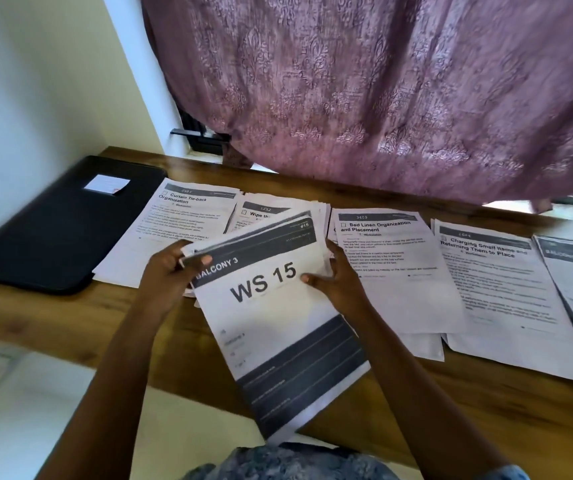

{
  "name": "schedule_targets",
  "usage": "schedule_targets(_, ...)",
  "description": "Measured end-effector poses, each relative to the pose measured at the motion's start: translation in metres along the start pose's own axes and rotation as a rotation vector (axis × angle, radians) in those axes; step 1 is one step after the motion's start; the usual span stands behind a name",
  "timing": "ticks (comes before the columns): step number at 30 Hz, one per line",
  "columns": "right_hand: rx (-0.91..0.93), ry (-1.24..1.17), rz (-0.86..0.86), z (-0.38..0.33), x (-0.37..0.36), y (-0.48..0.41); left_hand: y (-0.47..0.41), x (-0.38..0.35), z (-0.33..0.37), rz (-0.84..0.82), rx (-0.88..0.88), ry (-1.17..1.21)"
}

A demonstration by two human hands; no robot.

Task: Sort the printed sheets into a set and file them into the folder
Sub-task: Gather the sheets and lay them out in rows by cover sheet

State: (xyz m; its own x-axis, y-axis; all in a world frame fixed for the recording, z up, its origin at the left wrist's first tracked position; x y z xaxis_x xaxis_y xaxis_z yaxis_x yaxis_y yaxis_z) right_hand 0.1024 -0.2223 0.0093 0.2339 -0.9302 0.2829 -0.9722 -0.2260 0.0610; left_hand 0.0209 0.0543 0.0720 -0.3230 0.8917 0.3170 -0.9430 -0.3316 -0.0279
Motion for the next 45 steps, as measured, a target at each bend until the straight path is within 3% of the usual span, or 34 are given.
schedule_targets(2, -0.045, -0.084, 0.015, 0.003, 0.003, 0.001, -0.008, -0.005, -0.002, 0.018, 0.081, 0.198)
schedule_targets(4, -0.025, -0.152, 0.105, 0.005, 0.008, 0.007, -0.013, -0.020, -0.015, -0.065, 0.207, 0.360)
schedule_targets(7, -0.072, -0.219, 0.225, 0.012, 0.014, 0.020, -0.007, -0.050, -0.045, -0.256, 0.363, 0.377)
schedule_targets(10, -0.080, -0.194, 0.112, 0.012, 0.019, 0.022, 0.000, -0.063, -0.071, -0.255, 0.402, 0.306)
schedule_targets(12, 0.067, -0.015, 0.191, 0.003, 0.048, 0.021, -0.005, -0.059, -0.080, -0.172, 0.370, 0.247)
schedule_targets(14, 0.167, 0.485, 0.309, 0.005, 0.082, 0.017, -0.013, -0.049, -0.087, -0.087, 0.357, 0.217)
schedule_targets(16, 0.031, 0.904, 0.283, 0.030, 0.099, 0.010, -0.018, -0.042, -0.090, -0.069, 0.363, 0.183)
schedule_targets(19, -0.147, 1.070, 0.150, 0.059, 0.090, 0.010, -0.019, -0.042, -0.086, -0.057, 0.355, 0.172)
schedule_targets(22, -0.142, 1.102, 0.129, 0.057, 0.061, 0.017, -0.020, -0.044, -0.093, -0.037, 0.380, 0.204)
schedule_targets(32, -0.168, 0.868, 0.257, 0.025, 0.031, 0.026, -0.020, -0.046, -0.095, -0.086, 0.387, 0.193)
schedule_targets(34, -0.159, 0.514, 0.276, 0.013, 0.049, 0.028, -0.021, -0.053, -0.081, -0.089, 0.349, 0.189)
schedule_targets(36, -0.195, 0.011, 0.188, 0.005, 0.062, 0.036, -0.023, -0.070, -0.063, -0.122, 0.303, 0.214)
schedule_targets(38, -0.275, -0.192, 0.089, 0.006, 0.074, 0.048, -0.022, -0.100, -0.046, -0.180, 0.275, 0.256)
schedule_targets(39, -0.281, -0.172, 0.093, 0.009, 0.084, 0.053, -0.021, -0.118, -0.039, -0.205, 0.255, 0.248)
schedule_targets(43, -0.305, 0.031, 0.409, 0.038, 0.139, 0.069, -0.012, -0.187, -0.022, -0.272, 0.217, 0.194)
schedule_targets(45, -0.353, 0.070, 0.477, 0.051, 0.158, 0.075, -0.007, -0.210, -0.017, -0.270, 0.221, 0.165)
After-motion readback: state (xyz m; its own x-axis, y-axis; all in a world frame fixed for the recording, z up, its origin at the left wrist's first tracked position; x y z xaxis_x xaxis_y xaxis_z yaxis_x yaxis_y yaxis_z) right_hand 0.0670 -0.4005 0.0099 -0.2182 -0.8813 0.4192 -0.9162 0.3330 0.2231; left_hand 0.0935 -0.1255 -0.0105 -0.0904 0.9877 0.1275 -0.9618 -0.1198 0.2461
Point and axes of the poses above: each hand's wrist, its own y-axis away from the middle knuckle, its own x-axis out of the back of the hand, z = x × y, the point moved 7 cm from there along -y, towards the middle knuckle, and after that the axes turned 1 degree about y, right-handed, at the moved point
